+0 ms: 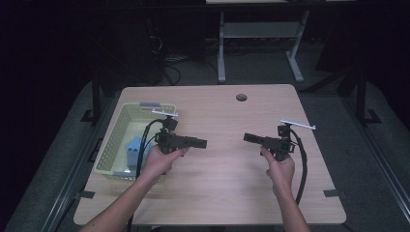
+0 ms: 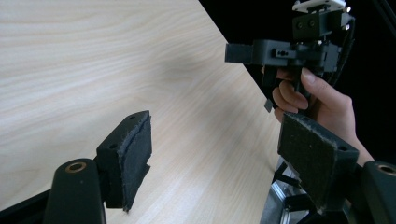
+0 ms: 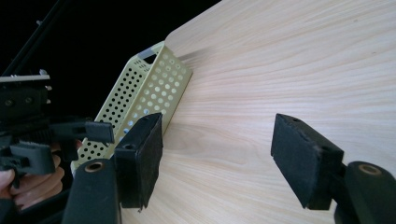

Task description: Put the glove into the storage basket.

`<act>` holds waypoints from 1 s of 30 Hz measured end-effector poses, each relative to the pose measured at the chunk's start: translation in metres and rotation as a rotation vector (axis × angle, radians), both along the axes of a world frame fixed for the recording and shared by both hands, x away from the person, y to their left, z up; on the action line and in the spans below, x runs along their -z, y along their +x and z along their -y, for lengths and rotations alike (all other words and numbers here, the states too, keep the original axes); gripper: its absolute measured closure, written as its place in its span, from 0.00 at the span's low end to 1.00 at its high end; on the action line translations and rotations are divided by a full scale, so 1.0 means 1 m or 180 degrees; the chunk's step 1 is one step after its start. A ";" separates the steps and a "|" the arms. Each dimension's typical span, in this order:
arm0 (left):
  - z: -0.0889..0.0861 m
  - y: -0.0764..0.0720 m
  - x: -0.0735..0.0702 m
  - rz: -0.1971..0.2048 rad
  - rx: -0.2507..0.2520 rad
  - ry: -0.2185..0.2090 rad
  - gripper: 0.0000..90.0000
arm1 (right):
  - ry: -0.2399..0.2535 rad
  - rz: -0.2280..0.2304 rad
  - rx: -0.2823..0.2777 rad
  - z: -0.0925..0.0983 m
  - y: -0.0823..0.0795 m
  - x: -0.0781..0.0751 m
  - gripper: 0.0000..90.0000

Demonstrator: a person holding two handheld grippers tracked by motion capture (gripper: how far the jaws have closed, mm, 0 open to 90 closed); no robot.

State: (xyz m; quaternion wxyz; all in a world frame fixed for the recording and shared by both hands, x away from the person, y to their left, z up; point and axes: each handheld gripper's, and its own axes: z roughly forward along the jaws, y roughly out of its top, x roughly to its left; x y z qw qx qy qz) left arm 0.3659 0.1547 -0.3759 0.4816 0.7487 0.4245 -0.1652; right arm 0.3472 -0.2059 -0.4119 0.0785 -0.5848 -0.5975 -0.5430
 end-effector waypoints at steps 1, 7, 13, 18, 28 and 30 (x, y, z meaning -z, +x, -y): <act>0.002 -0.001 0.001 -0.0002 0.0002 0.0007 0.28 | -0.0013 0.0002 0.0000 0.002 -0.001 0.000 0.37; 0.013 -0.006 0.004 0.0062 0.0002 0.0064 0.25 | -0.0007 -0.0024 0.0076 0.015 -0.006 0.003 0.36; 0.024 -0.014 0.011 0.0061 0.0063 0.0050 0.25 | -0.0012 -0.0076 0.0162 0.030 -0.014 0.013 0.35; 0.034 -0.020 0.015 0.0054 0.0137 0.0048 0.25 | 0.0042 -0.0101 0.0241 0.044 -0.020 0.017 0.35; 0.051 -0.031 0.028 0.0036 0.0266 0.0052 0.25 | 0.0031 -0.0157 0.0310 0.062 -0.035 0.028 0.34; 0.052 -0.032 0.030 0.0035 0.0280 0.0083 0.25 | 0.0024 -0.0177 0.0330 0.068 -0.039 0.033 0.34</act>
